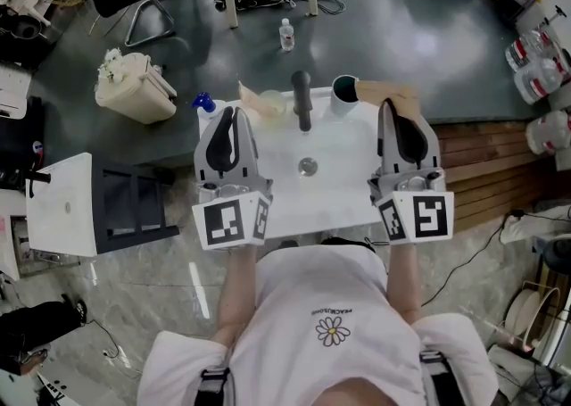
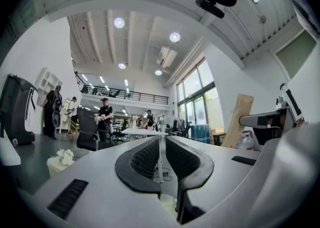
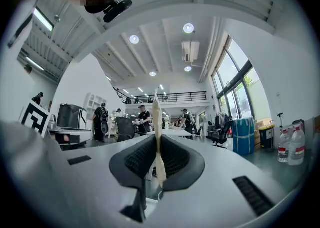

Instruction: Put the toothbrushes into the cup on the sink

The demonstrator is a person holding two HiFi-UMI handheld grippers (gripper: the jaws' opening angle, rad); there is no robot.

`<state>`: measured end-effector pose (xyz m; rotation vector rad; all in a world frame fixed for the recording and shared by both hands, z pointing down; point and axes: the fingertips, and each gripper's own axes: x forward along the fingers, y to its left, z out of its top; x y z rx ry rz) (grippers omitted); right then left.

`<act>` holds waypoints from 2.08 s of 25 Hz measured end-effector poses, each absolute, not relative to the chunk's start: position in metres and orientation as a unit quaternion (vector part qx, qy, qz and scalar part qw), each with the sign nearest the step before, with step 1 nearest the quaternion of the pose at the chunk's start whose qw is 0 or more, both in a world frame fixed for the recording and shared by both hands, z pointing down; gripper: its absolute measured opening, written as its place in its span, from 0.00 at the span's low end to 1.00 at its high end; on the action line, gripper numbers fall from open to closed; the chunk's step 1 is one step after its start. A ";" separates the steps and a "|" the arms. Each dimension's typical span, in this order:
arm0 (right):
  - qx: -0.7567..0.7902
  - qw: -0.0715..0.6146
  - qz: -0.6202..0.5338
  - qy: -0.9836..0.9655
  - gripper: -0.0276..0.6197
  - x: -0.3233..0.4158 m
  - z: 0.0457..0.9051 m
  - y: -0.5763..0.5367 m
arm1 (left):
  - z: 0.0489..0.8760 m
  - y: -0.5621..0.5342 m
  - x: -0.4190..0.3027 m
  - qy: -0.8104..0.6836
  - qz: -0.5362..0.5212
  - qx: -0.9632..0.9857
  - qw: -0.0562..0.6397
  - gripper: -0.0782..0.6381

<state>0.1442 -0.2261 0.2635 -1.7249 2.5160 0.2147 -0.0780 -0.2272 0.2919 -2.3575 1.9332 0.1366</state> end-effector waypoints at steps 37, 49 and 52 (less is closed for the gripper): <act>-0.598 0.012 0.051 0.800 0.09 0.178 0.284 -0.218 | 0.497 -0.328 -0.087 0.626 -0.047 -0.750 -0.205 0.22; -0.592 0.008 0.048 0.805 0.09 0.175 0.284 -0.220 | 0.487 -0.324 -0.081 0.624 -0.052 -0.755 -0.196 0.17; -0.590 0.009 0.051 0.806 0.09 0.174 0.282 -0.220 | 0.477 -0.324 -0.081 0.626 -0.055 -0.756 -0.181 0.16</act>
